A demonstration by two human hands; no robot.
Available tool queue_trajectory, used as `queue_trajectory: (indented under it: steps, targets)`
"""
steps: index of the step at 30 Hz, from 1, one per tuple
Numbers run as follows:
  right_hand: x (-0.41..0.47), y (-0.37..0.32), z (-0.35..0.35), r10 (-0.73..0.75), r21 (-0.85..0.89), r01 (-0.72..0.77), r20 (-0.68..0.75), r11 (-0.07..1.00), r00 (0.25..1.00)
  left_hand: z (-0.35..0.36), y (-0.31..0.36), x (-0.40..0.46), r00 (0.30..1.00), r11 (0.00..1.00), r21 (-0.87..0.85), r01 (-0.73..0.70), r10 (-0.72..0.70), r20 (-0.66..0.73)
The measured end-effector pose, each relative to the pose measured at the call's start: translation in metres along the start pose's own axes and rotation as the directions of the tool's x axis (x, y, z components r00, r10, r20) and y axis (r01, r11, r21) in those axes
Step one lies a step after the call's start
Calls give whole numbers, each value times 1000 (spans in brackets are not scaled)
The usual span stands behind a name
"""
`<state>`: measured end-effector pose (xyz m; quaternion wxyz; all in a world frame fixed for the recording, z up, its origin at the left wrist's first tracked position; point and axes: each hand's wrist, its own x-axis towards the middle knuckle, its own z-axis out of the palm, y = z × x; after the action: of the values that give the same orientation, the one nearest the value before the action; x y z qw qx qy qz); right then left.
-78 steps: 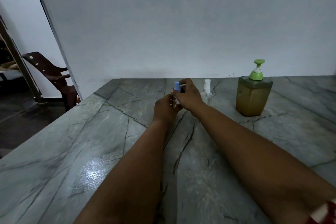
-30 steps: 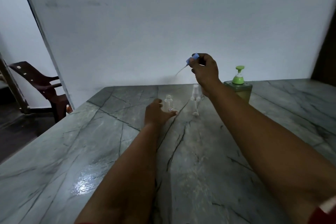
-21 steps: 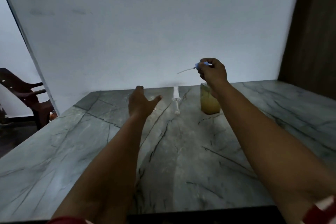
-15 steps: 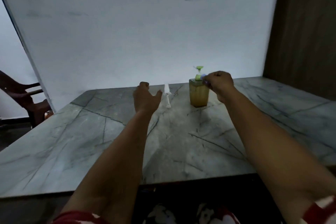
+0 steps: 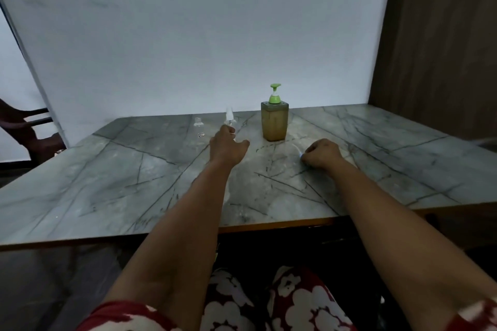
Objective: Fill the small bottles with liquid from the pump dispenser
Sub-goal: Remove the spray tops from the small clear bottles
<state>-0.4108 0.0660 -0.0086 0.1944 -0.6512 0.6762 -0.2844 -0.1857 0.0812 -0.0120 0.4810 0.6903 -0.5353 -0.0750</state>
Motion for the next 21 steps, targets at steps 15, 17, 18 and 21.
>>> queue_trajectory:
  steps: [15,17,18,21]
  targets:
    - [31,-10,-10,-89,-99,100,113,990,990,-4,-16,20,998,998,7,55,-55,6]
    - [36,-14,-9,-95,-77,103,109,992,989,-6,-18,24,998,998,-10,63,-63,6]
    - [38,-17,-9,-102,-76,111,105,991,989,-7,-19,26,998,998,-16,64,-64,6]
    - [44,-32,-8,-174,-68,176,38,982,984,-9,-21,36,997,997,-29,74,-73,13]
